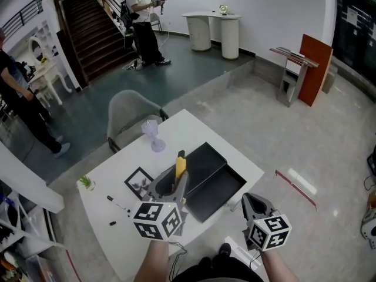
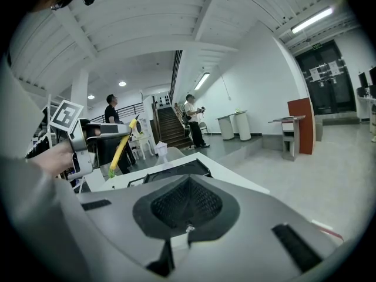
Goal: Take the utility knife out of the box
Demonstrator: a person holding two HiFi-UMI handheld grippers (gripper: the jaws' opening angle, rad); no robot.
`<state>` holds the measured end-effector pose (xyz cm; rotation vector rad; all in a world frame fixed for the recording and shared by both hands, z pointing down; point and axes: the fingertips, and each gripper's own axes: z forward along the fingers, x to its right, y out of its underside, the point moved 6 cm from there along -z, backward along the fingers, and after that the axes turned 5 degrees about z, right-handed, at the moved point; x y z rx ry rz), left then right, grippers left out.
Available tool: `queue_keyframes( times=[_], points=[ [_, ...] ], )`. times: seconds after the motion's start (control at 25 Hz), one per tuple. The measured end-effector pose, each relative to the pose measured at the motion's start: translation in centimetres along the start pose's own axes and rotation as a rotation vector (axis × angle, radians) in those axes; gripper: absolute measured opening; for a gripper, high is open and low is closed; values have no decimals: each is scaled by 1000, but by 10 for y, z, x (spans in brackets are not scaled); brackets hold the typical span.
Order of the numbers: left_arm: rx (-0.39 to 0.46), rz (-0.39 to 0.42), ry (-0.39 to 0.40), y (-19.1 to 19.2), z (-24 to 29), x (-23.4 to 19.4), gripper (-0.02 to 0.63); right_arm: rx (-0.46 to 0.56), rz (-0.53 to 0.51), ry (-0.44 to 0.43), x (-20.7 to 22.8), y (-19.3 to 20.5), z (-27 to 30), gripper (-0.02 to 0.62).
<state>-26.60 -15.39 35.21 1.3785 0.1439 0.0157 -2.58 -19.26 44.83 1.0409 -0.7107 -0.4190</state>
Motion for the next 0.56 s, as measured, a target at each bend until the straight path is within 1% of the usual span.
queue_keyframes(
  times=[0.56],
  points=[
    [-7, -13, -11, 0, 4, -2, 117, 9, -1, -8, 1, -3, 4, 0]
  ],
)
